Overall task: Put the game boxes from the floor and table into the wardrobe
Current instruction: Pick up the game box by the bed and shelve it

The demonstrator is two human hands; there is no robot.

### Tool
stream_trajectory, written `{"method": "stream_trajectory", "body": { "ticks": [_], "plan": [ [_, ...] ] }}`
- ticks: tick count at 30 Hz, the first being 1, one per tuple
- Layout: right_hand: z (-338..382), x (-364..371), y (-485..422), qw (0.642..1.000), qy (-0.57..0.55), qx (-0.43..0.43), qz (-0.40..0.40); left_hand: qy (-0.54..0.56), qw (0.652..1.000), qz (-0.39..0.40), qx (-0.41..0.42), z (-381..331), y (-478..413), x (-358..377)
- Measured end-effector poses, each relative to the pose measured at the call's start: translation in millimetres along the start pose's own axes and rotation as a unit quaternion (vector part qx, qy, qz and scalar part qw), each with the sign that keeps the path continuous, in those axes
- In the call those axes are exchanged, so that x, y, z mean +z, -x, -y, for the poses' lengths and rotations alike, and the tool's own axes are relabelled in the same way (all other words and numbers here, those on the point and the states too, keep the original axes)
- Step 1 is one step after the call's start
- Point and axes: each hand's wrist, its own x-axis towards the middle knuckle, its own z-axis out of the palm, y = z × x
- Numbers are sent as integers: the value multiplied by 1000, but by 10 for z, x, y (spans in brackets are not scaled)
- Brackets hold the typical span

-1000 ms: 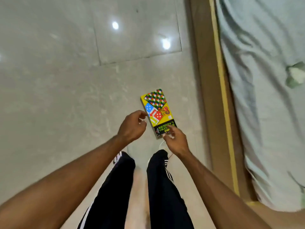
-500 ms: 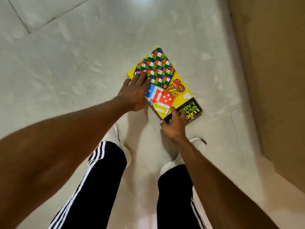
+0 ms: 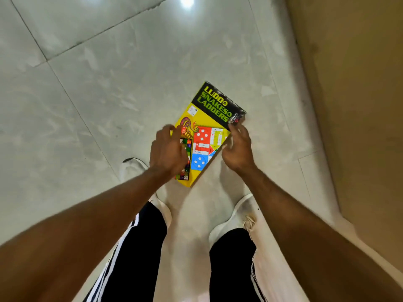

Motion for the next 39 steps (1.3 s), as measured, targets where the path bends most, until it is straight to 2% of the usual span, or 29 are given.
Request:
{"method": "stream_trajectory", "body": {
  "ticks": [2, 4, 6, 8, 11, 13, 15, 17, 20, 23, 27, 31, 34, 39],
  "plan": [
    [-2, 146, 39, 998, -18, 61, -6, 44, 998, -2, -48, -37, -160, -18],
    [15, 283, 25, 988, -79, 131, -2, 117, 984, 58, -122, -9, -311, 19],
    [5, 400, -9, 975, -146, 164, 11, 195, 961, 92, -173, 6, -360, 39],
    [28, 443, -23, 971, -185, 149, -10, 240, 946, 98, -195, 18, -319, 62],
    [-15, 456, -48, 973, -175, 142, -44, 291, 924, 114, -221, 66, -222, 137],
    [-50, 433, -81, 976, -140, 166, -27, 333, 911, 115, -216, 45, -187, 169],
    [-80, 413, -95, 979, -120, 166, 8, 401, 882, 124, -216, -22, -179, 189],
    [-68, 355, -81, 979, -133, 156, 15, 440, 860, 115, -231, -89, -176, 159],
    [5, 196, 12, 976, -173, 132, -2, 468, 848, 106, -227, -178, -167, 2],
    [233, -118, 196, 969, -219, 105, -34, 485, 844, 97, -207, -397, -114, -408],
    [835, -902, 659, 963, -255, 62, -58, 513, 841, 70, -155, -879, 205, -1340],
    [1439, -1822, 1381, 971, -227, 3, -78, 524, 843, 32, -112, -1432, 835, -2372],
    [1896, -2574, 2292, 969, -235, -6, -82, 524, 848, 30, -77, -1939, 1593, -3191],
    [2259, -3351, 3812, 952, -285, 5, -110, 508, 859, 62, -28, -2513, 2845, -4063]
  ]
}}
